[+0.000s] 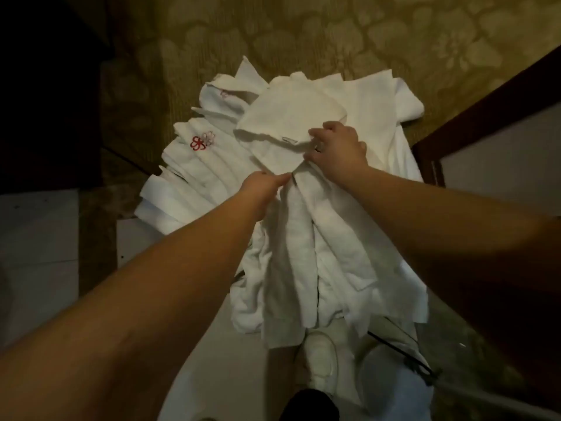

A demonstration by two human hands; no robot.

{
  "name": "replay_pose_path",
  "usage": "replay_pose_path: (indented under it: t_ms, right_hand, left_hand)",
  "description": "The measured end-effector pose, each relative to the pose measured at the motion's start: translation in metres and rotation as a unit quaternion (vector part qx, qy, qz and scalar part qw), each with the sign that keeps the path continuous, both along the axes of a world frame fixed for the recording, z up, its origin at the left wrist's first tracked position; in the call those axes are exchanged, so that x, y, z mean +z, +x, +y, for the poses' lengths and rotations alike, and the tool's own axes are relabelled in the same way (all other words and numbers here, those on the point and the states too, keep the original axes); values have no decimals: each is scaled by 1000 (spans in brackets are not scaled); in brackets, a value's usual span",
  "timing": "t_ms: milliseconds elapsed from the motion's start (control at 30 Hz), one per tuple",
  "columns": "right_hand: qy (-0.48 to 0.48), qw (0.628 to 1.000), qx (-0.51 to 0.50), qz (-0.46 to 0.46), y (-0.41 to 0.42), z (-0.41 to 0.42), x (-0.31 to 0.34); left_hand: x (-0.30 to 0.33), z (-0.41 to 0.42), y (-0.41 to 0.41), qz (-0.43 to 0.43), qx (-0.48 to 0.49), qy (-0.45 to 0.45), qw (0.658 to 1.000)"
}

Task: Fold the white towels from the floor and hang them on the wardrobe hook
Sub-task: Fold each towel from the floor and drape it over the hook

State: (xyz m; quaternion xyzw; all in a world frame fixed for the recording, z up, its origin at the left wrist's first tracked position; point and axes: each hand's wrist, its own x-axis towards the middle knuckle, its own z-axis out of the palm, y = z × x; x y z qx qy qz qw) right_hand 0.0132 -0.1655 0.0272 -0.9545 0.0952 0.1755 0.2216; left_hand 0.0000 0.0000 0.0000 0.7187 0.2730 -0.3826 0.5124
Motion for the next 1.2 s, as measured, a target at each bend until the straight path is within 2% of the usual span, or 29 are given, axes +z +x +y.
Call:
replay_pose_path:
  t_ms: [133, 267, 367, 533, 733, 1000, 1200]
  right_hand:
    - [-17, 998, -18, -49, 4, -3, 8]
    - [87, 993, -80, -27, -2, -7, 45]
    - [126, 986, -101, -45, -15, -9, 83]
    - [163, 974, -139, -73, -46, 9, 165]
    - [200, 959, -173, -104, -55, 54, 291]
    - [300, 912, -227, -165, -58, 95, 454]
    - [284, 920, -190, -190, -92, 122, 570]
  left_hand:
    - [-2, 4, 4, -74, 73, -16, 994]
    - [35, 19, 7, -88, 111, -43, 989]
    - [81, 36, 3, -110, 158, -53, 980]
    - [176, 77, -25, -144, 221, -27, 964]
    - [313, 118, -42, -158, 304, -86, 936]
    - [489, 163, -63, -209, 289, -167, 919]
    - [616, 189, -97, -272, 259, -198, 906]
